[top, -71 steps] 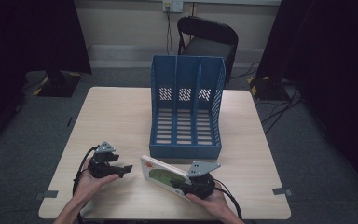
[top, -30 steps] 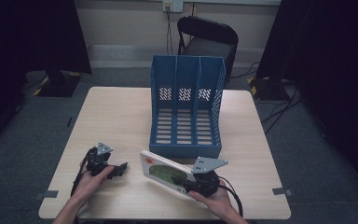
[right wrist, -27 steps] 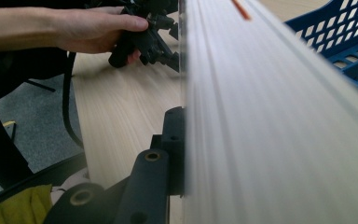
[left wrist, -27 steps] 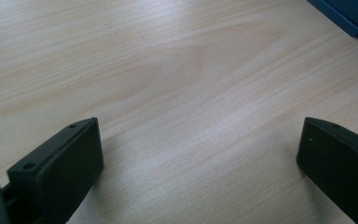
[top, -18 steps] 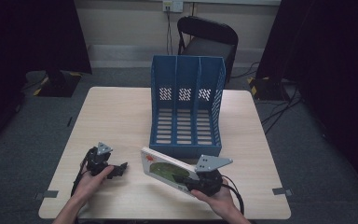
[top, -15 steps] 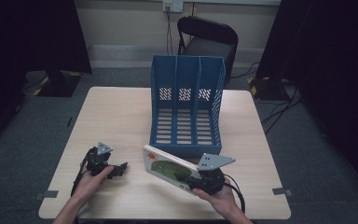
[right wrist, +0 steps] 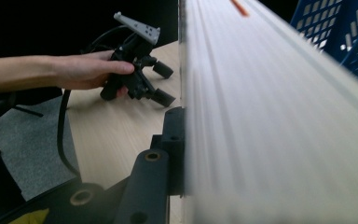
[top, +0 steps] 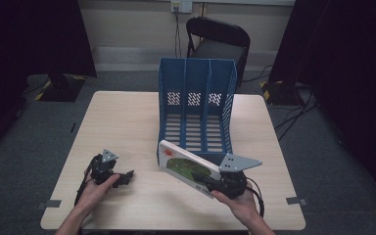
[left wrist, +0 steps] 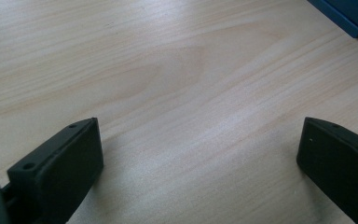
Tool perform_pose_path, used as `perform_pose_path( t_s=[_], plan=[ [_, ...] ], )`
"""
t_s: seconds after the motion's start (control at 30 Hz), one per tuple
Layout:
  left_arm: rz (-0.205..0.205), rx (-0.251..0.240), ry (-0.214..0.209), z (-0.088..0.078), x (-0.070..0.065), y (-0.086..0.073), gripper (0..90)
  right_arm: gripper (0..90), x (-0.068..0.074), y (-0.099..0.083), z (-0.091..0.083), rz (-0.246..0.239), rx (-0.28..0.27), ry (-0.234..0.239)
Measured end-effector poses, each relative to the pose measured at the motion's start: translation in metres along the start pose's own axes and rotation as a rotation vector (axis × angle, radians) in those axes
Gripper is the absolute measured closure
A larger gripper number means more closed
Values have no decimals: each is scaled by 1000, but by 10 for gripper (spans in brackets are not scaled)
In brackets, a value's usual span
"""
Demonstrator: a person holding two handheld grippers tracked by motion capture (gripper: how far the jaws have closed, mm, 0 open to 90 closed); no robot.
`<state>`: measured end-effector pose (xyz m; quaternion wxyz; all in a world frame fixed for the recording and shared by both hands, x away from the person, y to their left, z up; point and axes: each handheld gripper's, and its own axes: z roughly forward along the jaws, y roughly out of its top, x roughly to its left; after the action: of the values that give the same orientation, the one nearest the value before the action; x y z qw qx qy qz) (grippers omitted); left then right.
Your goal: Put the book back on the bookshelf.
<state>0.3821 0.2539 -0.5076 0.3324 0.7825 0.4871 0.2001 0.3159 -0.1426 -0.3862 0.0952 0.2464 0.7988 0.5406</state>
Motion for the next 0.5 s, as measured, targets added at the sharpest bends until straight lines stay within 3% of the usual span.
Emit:
perform_pose_path(
  t_s=[0.33, 0.5],
  plan=[
    [1, 0, 0, 0, 0, 0, 0, 765, -7, 16, -9, -6, -31, -51],
    [1, 1, 0, 0, 0, 0, 0, 765, -13, 18, -15, 20, -62, -83]
  ],
)
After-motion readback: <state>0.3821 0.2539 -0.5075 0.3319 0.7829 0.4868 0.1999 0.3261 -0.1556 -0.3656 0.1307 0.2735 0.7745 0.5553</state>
